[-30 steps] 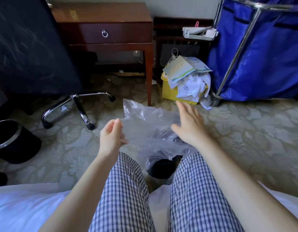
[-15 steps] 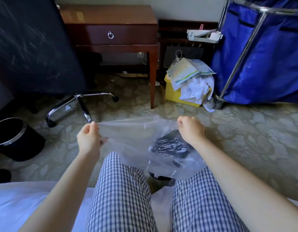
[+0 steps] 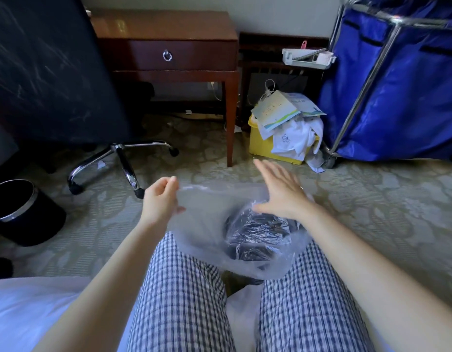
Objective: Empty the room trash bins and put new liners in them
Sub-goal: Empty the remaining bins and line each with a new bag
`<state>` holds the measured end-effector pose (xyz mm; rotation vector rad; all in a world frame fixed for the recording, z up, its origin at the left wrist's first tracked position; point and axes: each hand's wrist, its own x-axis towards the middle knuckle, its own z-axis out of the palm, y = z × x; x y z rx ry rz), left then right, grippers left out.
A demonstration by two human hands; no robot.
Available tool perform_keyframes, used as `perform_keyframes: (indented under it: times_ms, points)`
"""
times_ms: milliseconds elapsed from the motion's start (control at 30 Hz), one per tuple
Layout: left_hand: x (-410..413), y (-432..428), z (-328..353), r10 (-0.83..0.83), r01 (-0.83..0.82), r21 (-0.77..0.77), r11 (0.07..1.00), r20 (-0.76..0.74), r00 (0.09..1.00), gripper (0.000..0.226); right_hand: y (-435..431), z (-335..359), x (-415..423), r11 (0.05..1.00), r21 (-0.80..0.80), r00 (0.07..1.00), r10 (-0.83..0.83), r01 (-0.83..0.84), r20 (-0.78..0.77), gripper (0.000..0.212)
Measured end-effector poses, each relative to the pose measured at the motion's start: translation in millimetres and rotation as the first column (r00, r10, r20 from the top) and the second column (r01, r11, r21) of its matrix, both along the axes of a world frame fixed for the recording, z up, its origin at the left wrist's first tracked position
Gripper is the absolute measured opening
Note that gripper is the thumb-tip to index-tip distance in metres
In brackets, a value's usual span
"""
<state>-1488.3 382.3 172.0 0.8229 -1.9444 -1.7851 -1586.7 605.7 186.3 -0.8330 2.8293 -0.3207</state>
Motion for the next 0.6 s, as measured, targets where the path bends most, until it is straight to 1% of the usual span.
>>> perform_keyframes:
  times_ms: [33,67,100,167,200,233,267,300,333,367,400,433,467,500,533,600]
  points:
    - [-2,5,3,-0.029,0.029,-0.006,1.0,-0.016,0.999,0.035,-12,-1,4,0.997,-0.011,0.996,0.081,-0.082,-0.042,0.106]
    - [-4,7,5,-0.055,0.055,-0.005,0.998,-0.032,0.998,0.035,-24,-1,7,0.99,-0.012,0.987,0.138,-0.14,-0.08,0.098]
    - [-4,9,7,-0.083,0.084,0.005,0.996,-0.046,0.995,0.035,-34,-2,9,0.985,-0.02,0.982,0.17,-0.173,-0.086,0.082]
    - [0,6,13,-0.188,0.188,-0.017,0.982,-0.06,0.98,0.03,-49,-1,11,0.978,-0.084,0.977,0.182,-0.192,-0.11,0.024]
    - [2,3,16,-0.268,0.265,-0.11,0.958,-0.017,0.963,0.026,-53,1,10,0.977,-0.122,0.98,0.16,-0.174,-0.114,0.012]
    - [5,-3,20,-0.341,0.355,-0.264,0.897,0.099,0.935,0.024,-55,3,8,0.979,-0.147,0.987,0.124,-0.138,-0.102,0.023]
    - [6,-9,23,-0.36,0.445,-0.417,0.793,0.268,0.894,0.025,-55,8,5,0.982,-0.158,0.993,0.09,-0.101,-0.075,0.031]
    - [7,-12,25,-0.312,0.51,-0.525,0.681,0.422,0.851,0.026,-53,13,0,0.982,-0.176,0.996,0.05,-0.061,-0.068,0.035]
    - [7,-14,26,-0.218,0.534,-0.59,0.605,0.522,0.824,0.024,-50,19,-4,0.982,-0.186,0.996,0.017,-0.033,-0.087,0.036]
    - [7,-14,28,-0.118,0.514,-0.628,0.584,0.561,0.819,0.02,-45,24,-9,0.982,-0.191,0.993,-0.012,-0.011,-0.119,0.035]
    - [5,-12,29,-0.038,0.463,-0.652,0.601,0.555,0.831,0.018,-40,26,-15,0.979,-0.201,0.988,-0.055,0.025,-0.145,0.034]
    - [4,-8,29,0.01,0.391,-0.659,0.643,0.517,0.856,0.021,-35,28,-21,0.974,-0.213,0.983,-0.112,0.078,-0.149,0.034]
    - [1,-2,28,0.023,0.335,-0.64,0.692,0.483,0.876,0.03,-30,29,-27,0.962,-0.238,0.975,-0.172,0.136,-0.14,0.036]
    - [-2,5,28,-0.004,0.32,-0.588,0.742,0.475,0.88,0.042,-27,30,-32,0.942,-0.269,0.967,-0.235,0.202,-0.1,0.038]
    - [-6,14,28,-0.064,0.335,-0.509,0.793,0.477,0.876,0.054,-23,31,-35,0.911,-0.31,0.956,-0.292,0.27,-0.025,0.04]
    - [-9,32,29,-0.216,0.376,-0.292,0.88,0.459,0.862,0.087,-20,32,-37,0.827,-0.386,0.913,-0.363,0.408,0.188,0.041]
